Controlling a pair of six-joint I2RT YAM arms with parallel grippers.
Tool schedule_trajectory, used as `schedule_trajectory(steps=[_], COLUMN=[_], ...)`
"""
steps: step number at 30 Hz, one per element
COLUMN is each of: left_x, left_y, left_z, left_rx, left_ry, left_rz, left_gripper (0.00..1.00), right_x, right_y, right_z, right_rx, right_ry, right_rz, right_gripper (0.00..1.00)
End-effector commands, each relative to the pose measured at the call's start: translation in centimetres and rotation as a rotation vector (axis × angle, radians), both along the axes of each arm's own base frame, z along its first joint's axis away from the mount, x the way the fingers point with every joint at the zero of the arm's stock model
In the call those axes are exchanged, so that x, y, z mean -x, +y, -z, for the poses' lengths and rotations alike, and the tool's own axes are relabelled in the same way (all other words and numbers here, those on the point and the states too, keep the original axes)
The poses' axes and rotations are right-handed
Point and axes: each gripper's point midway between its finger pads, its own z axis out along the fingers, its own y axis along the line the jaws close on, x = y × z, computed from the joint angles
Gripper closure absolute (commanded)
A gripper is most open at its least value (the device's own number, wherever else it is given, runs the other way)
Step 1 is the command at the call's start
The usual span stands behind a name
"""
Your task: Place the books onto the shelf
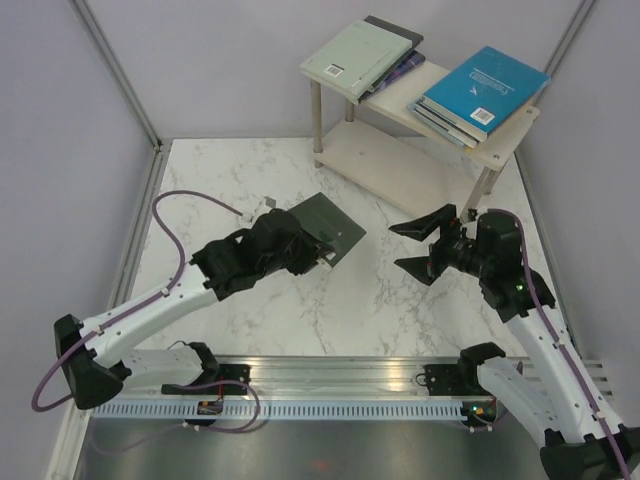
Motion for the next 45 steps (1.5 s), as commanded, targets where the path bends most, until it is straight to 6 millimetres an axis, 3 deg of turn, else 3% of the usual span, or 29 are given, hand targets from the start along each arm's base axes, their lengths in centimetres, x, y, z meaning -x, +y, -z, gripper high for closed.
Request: schedule_trajectory(steps=[1,4,6,13,14,15,23,26,30,35,37,39,40,45], left_x=[-1.9,-2.5,-2.9,-3.0,-2.9,-0.9,0.2,0.5,0.4,0.6,0.8,1.1,1.3,2.6], left_y=[-2.8,-3.3,-3.4,-2.9,-3.1,-5.5,-5.1,-5.1,-4.5,-4.5,-4.7,-4.8,-4.8,-4.0], left_z=[-8.0,-9.3,-9.0,-9.0,-9.4,-14.9,-15.6,-15.6,-15.5,-14.9,-14.6,-14.5,-14.6,-12.3], left_rx=[0.156,0.173,0.164,0.166,0.191,0.463,0.561,0.580,0.576,0.565,0.562,0.556,0.555,0.458], left_ry=[-0.174,-0.188,-0.182,-0.185,-0.191,-0.197,-0.187,-0.173,-0.185,-0.172,-0.164,-0.167,-0.169,-0.123], left_rz=[0.047,0.043,0.036,0.027,0.039,0.148,0.164,0.165,0.144,0.145,0.158,0.180,0.190,0.240], left_gripper=[0.98,0.98,0.98,0.98,0.98,0.98,0.98,0.98,0.98,0.98,0.98,0.87,0.76,0.54], right_x=[-0.3,-0.4,-0.4,-1.4,-1.7,-1.9,-3.2,-3.8,-4.2,-4.9,-5.1,-5.5,-5.6,-5.9], right_y=[2.3,3.8,4.8,4.8,4.7,4.7,5.6,5.5,5.5,5.6,5.6,5.5,5.5,5.5], right_z=[-2.6,-3.0,-2.9,-3.7,-3.9,-4.0,-3.8,-3.9,-4.2,-5.9,-6.9,-7.8,-8.1,-9.0], right_rx=[-0.188,-0.203,-0.222,-0.264,-0.268,-0.280,-0.285,-0.284,-0.284,-0.291,-0.295,-0.290,-0.287,-0.270], right_ry=[0.098,0.096,0.109,0.058,0.040,0.039,0.032,0.023,0.011,-0.024,-0.049,-0.077,-0.089,-0.125], right_rz=[0.007,-0.032,-0.059,-0.019,-0.002,0.006,-0.016,-0.004,0.010,0.022,0.021,0.026,0.031,0.034], right_gripper=[0.09,0.11,0.11,0.22,0.23,0.25,0.29,0.38,0.67,0.80,0.94,1.00,1.00,1.00])
